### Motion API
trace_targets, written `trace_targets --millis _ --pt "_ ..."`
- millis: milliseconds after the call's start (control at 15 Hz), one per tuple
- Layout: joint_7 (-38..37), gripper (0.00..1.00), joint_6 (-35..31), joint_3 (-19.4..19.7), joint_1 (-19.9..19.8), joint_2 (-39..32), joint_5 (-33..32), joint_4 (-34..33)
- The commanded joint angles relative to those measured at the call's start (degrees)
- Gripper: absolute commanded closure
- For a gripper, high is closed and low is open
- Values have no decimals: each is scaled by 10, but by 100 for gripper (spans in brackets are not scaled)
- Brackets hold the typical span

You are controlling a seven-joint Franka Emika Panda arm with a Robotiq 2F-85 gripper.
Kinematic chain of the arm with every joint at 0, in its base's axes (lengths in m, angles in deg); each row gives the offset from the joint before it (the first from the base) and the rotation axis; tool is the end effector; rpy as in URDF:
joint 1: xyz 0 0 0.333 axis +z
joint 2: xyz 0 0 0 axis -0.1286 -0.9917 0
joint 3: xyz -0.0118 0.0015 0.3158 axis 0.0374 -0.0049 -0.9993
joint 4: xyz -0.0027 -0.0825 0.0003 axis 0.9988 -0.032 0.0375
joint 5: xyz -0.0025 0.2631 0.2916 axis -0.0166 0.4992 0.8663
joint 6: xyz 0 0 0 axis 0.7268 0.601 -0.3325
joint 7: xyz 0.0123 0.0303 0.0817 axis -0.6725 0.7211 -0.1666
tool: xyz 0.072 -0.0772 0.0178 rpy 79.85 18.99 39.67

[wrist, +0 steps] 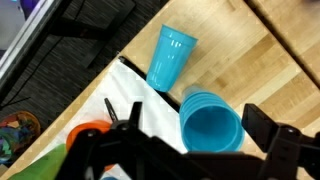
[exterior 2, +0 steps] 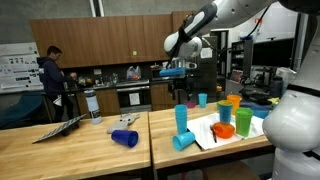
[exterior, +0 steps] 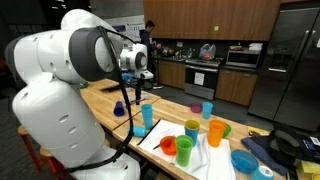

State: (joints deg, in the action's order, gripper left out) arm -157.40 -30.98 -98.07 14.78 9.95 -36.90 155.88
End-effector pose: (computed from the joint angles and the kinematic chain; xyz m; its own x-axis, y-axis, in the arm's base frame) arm 0.4385 0.1852 0.4593 0.6258 -0.7687 -0.1318 -0.7676 -0.6370 0.0705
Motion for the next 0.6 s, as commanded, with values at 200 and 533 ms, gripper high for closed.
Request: trace_targets --millis 200,533 --pt "18 0 119 1 13 -5 3 -40" --pt "46 0 150 -20 31 -17 -30 -48"
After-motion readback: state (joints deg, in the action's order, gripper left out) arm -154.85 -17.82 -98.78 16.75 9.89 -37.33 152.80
